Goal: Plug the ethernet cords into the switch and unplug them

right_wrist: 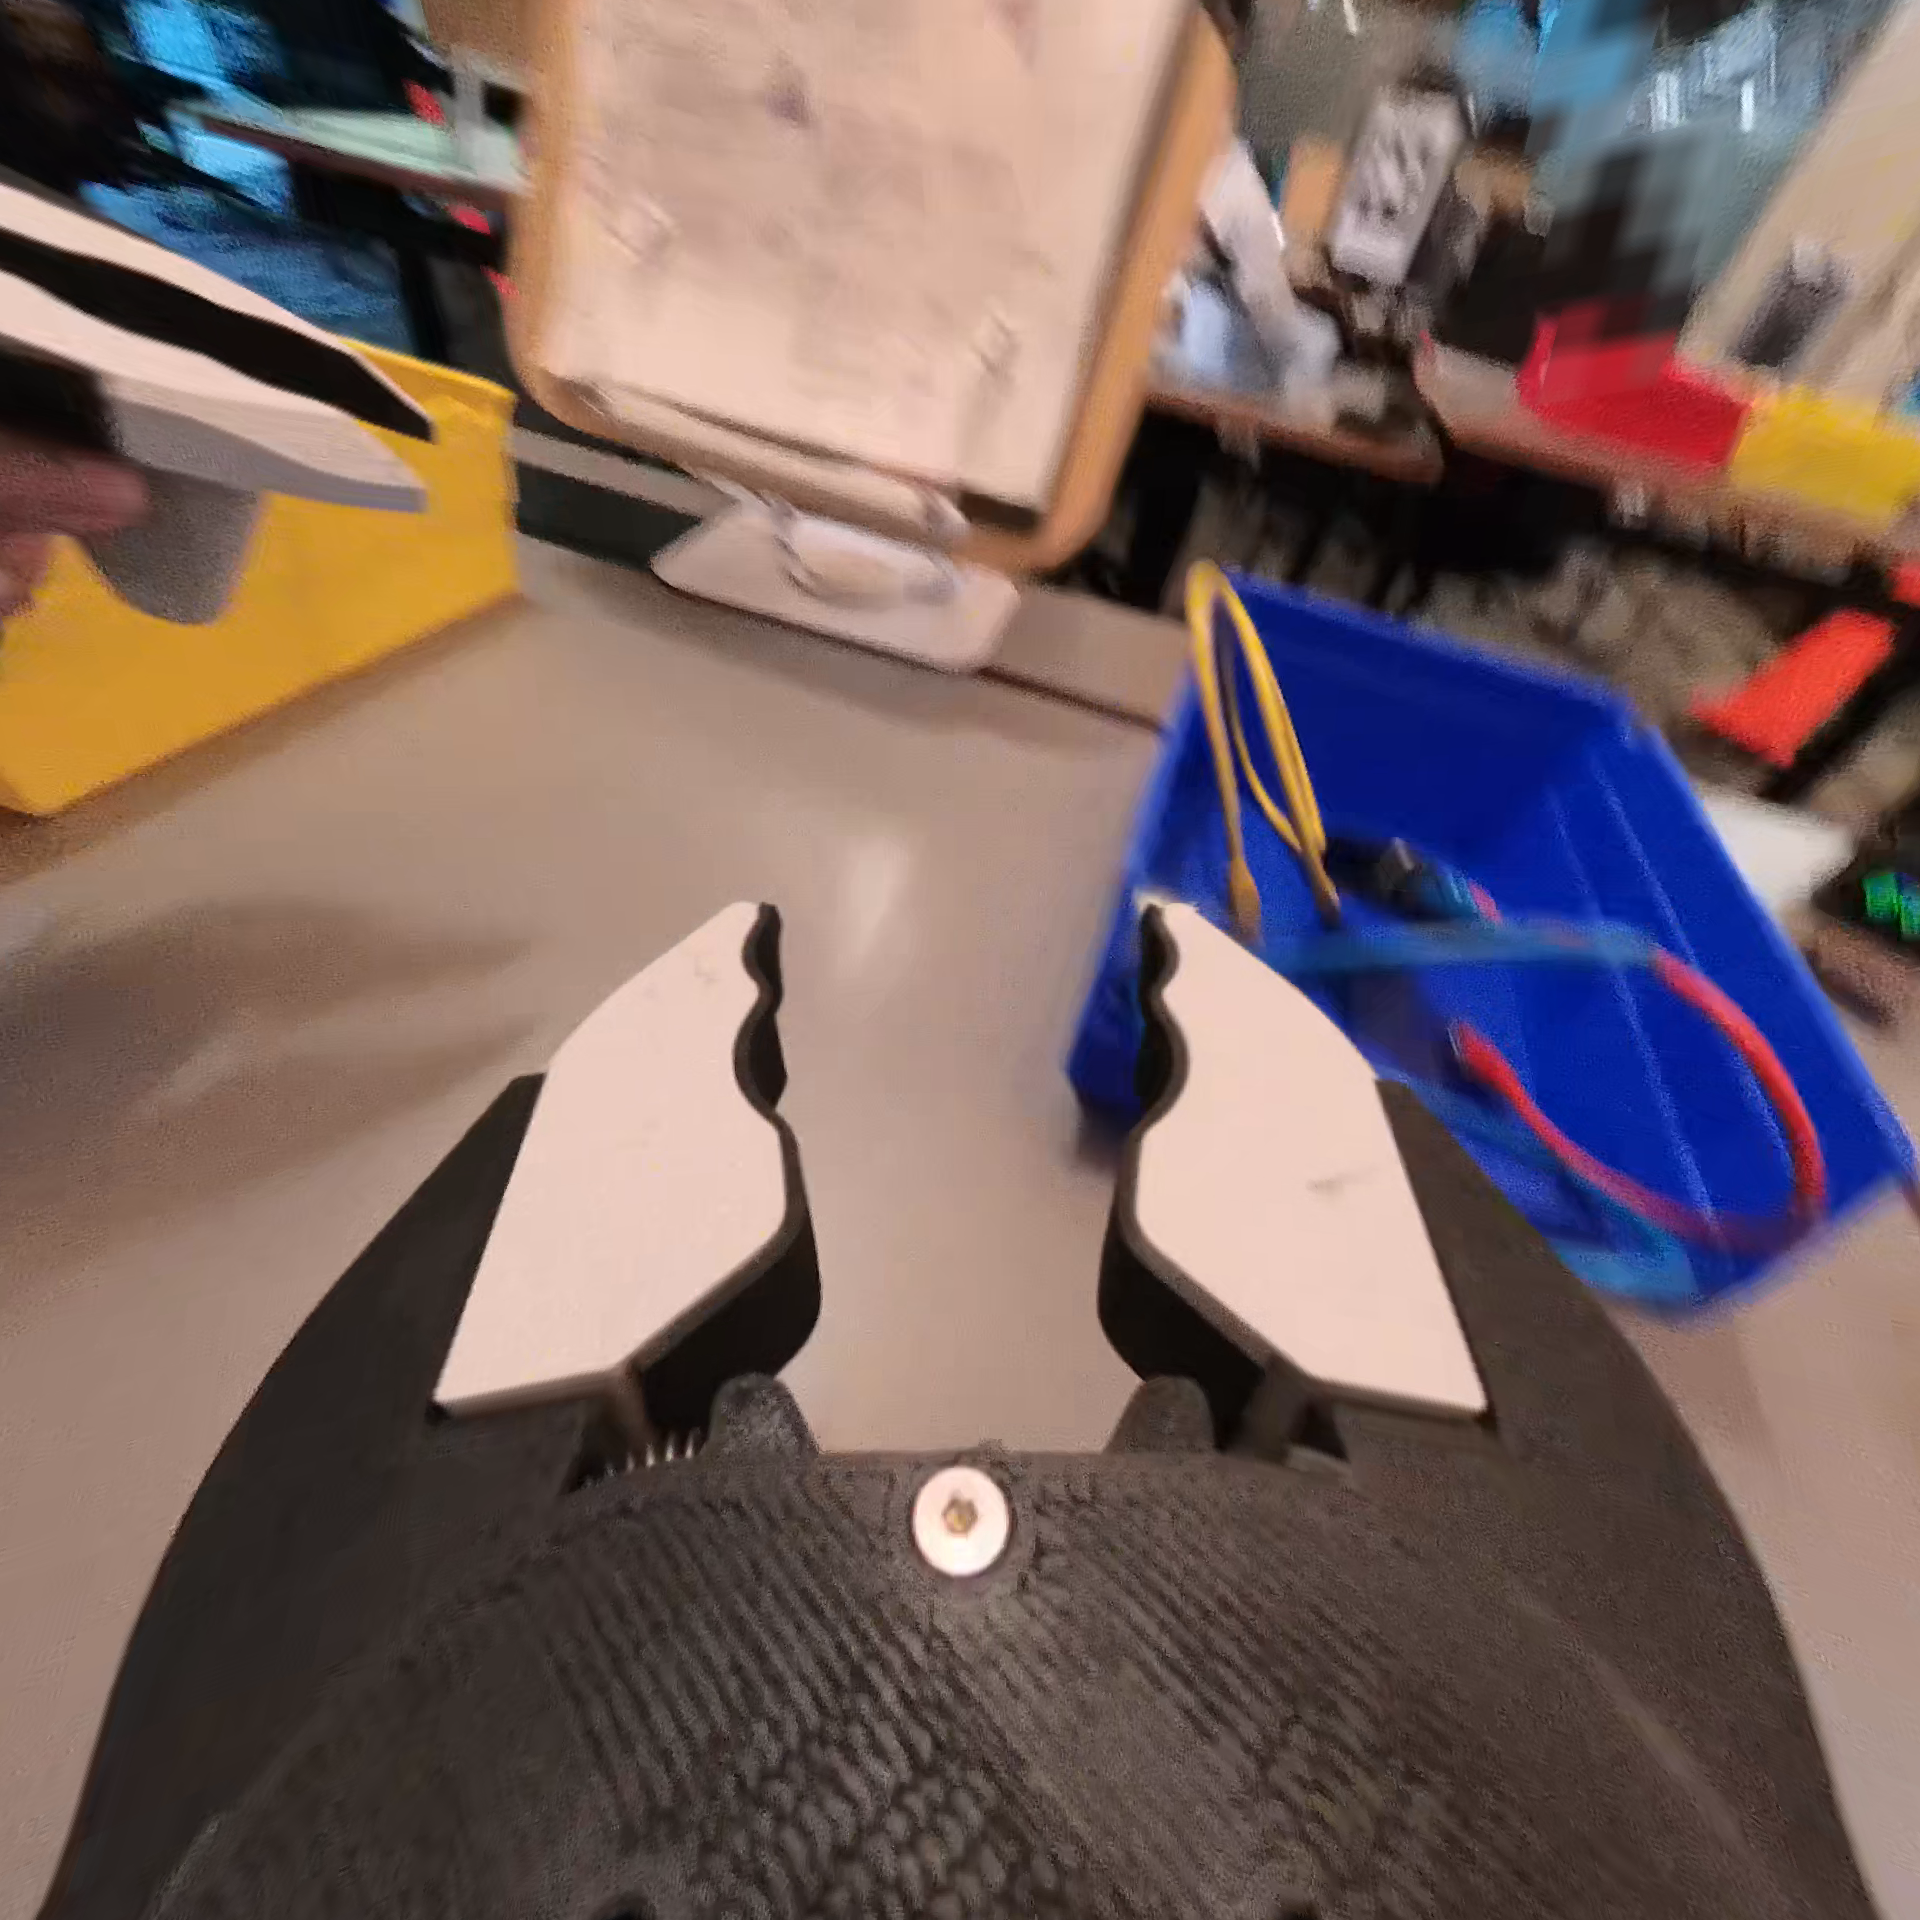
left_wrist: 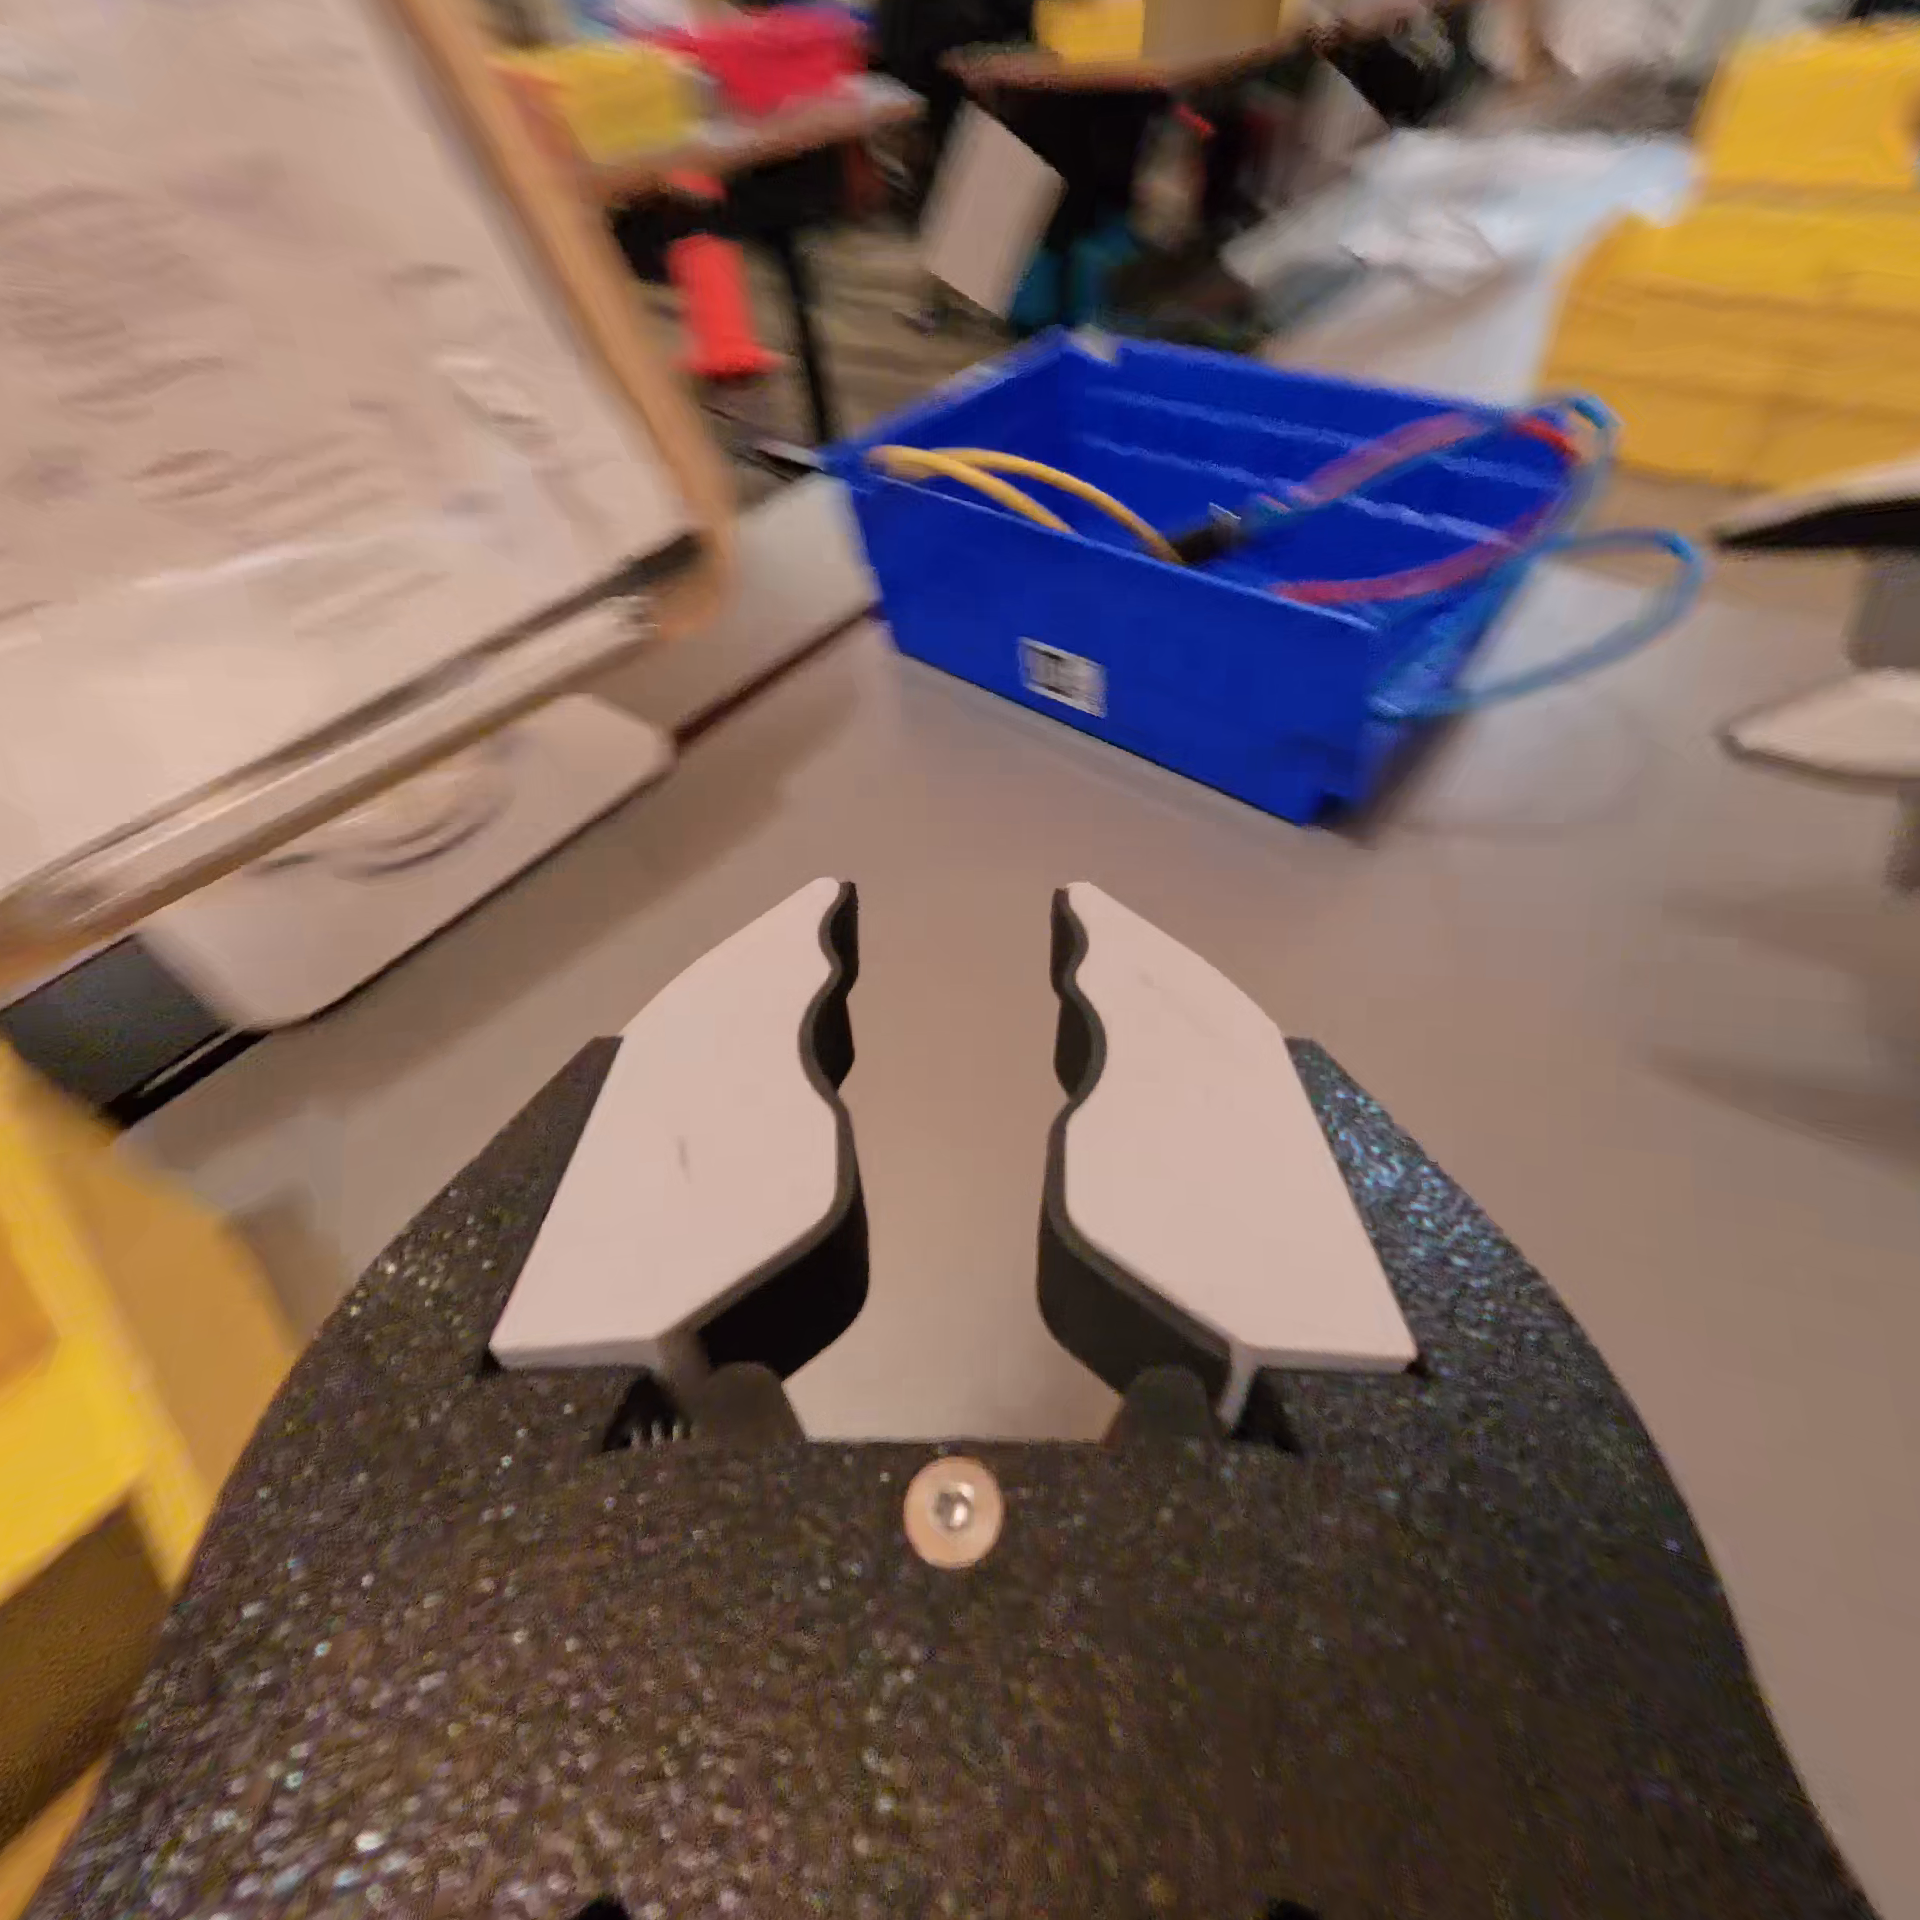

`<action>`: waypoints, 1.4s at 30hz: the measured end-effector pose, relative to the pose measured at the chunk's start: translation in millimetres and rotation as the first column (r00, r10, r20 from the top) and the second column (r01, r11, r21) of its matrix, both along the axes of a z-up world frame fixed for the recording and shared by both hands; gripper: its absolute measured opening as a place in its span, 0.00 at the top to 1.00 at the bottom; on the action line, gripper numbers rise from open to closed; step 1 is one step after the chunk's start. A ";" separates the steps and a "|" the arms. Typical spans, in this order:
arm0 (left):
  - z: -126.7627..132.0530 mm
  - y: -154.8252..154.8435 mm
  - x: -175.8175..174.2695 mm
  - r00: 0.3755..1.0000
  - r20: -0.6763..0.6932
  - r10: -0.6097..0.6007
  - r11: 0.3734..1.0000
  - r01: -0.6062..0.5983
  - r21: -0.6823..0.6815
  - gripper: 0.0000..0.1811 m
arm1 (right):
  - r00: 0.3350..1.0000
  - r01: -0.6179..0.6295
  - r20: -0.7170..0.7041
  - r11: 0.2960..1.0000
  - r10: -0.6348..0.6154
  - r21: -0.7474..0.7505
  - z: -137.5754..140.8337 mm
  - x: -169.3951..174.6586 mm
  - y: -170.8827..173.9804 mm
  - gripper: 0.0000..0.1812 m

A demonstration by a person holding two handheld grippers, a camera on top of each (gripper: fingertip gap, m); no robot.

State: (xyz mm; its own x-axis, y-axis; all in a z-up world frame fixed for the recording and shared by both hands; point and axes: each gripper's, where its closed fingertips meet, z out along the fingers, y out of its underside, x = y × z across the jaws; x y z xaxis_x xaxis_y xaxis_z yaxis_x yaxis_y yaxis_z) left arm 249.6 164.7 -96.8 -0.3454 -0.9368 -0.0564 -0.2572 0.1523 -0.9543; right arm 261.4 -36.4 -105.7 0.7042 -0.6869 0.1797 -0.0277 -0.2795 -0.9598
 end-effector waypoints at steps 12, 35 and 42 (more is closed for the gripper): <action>-14.8 253.3 -149.1 0.763 0.082 0.642 0.764 -0.645 0.021 0.61 | 0.969 0.236 0.004 0.919 -0.248 -0.315 -73.5 119.6 18.3 0.86; -72.9 332.6 -157.6 0.817 -0.050 0.574 0.814 -0.576 -0.077 0.97 | 0.971 0.216 -0.079 0.969 -0.227 -0.123 -76.2 -8.3 91.4 0.98; -63.5 323.4 -200.1 0.748 -0.033 0.662 0.738 -0.660 -0.140 0.99 | 0.970 0.165 -0.187 0.985 -0.154 0.045 -73.2 -76.0 154.3 0.98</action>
